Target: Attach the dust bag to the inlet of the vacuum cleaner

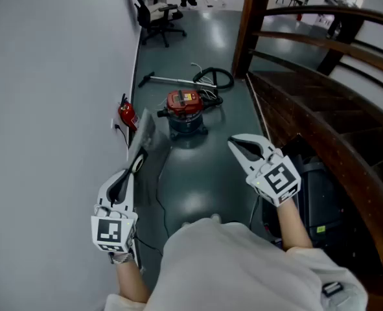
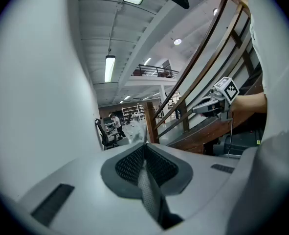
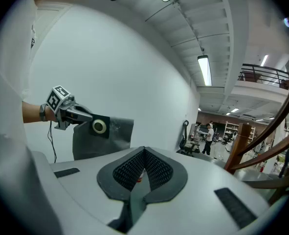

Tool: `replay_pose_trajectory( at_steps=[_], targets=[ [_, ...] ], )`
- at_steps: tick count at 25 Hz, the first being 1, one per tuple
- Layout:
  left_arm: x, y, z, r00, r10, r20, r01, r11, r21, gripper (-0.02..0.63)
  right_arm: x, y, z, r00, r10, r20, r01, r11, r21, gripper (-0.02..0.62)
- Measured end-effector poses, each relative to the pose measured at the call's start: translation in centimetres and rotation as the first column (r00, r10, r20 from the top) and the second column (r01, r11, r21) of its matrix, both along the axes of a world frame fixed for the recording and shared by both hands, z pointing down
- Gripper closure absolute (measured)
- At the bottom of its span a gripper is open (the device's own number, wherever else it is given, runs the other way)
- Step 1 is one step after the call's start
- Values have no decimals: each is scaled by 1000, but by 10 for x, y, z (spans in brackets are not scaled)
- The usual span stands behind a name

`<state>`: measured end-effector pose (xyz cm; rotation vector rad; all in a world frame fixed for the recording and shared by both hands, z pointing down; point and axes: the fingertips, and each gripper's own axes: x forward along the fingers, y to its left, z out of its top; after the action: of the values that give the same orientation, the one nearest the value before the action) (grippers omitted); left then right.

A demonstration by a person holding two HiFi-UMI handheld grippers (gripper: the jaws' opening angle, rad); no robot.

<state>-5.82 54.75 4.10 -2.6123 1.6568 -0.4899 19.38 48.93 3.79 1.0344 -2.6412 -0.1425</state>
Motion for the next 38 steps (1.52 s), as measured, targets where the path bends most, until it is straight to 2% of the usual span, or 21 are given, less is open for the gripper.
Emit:
replay_pose_trajectory(
  at_steps=[7, 13, 16, 25, 29, 34, 38],
  targets=[
    [10, -4, 4, 1000, 18, 9, -18, 1000, -1, 586, 2, -3, 6, 1000, -13, 1, 13, 1000, -3, 568],
    [17, -7, 12, 999, 26, -20, -26, 999, -20, 587, 1, -3, 12, 997, -44, 69, 47, 998, -43, 566],
    [23, -8, 12, 1000, 20, -23, -21, 999, -30, 586, 5, -5, 16, 997, -47, 66, 51, 997, -62, 568],
    [46, -19, 14, 1000, -18, -2, 17, 999, -35, 586, 31, -17, 17, 993, -99, 64, 102, 994, -40, 568],
    [62, -23, 17, 999, -40, 22, 41, 998, -39, 587, 47, -24, 12, 985, -101, 142, 111, 992, -67, 568],
    [65, -40, 13, 998, -69, 3, 69, 997, -28, 587, 48, -40, 14, 979, -132, 156, 146, 986, -80, 568],
    [60, -64, 20, 997, -77, -7, 77, 996, -39, 587, 46, -64, 18, 982, -125, 142, 136, 988, -68, 568]
  ],
)
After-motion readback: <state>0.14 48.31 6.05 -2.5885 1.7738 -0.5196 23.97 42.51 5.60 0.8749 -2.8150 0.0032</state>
